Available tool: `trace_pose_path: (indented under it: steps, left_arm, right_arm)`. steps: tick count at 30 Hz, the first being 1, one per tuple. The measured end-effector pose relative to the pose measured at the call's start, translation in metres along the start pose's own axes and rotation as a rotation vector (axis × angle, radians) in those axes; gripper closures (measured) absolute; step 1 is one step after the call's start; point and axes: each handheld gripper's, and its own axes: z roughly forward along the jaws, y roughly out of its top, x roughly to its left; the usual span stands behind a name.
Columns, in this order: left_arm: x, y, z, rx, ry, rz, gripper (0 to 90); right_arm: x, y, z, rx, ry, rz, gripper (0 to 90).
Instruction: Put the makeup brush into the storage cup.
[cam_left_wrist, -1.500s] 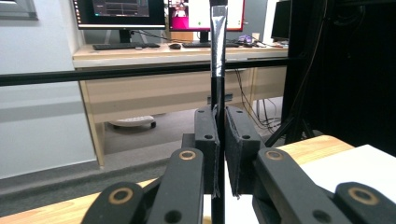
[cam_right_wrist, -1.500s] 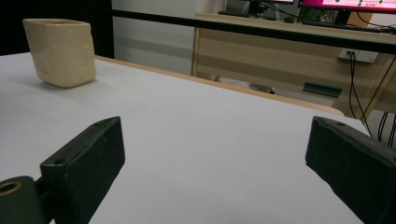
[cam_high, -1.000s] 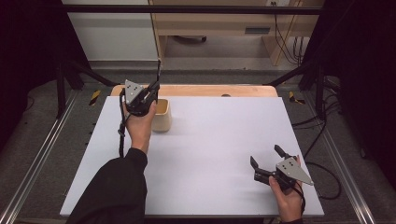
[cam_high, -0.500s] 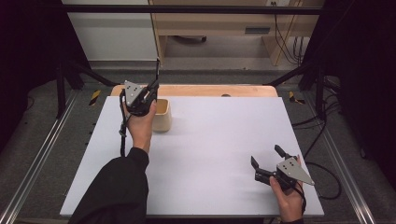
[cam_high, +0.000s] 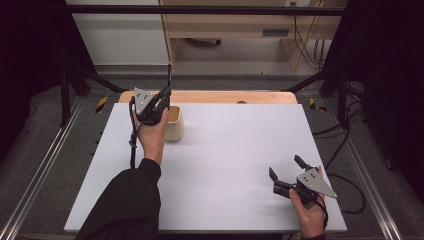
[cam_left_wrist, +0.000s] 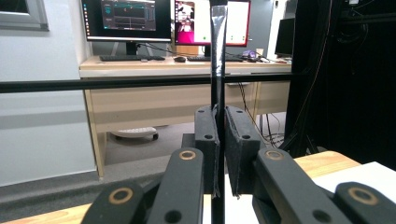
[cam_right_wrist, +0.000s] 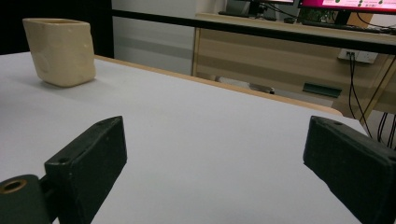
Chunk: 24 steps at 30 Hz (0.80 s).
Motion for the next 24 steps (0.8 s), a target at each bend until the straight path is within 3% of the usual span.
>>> trace_pose_path:
  steps: [9, 15, 24]
  left_arm:
    - [0.003, -0.013, 0.004, 0.011, 0.002, -0.015, 84.1]
    - [0.002, -0.016, 0.006, 0.024, -0.005, 0.012, 84.1]
    - [0.009, -0.02, 0.003, 0.028, 0.014, -0.004, 84.1]
  right_arm:
    - [-0.001, 0.0, 0.0, -0.002, -0.004, -0.001, 6.1]
    - [0.0, 0.0, 0.0, 0.001, -0.003, -0.003, 6.0]
    - [0.0, 0.0, 0.0, 0.0, -0.005, -0.003, 6.0]
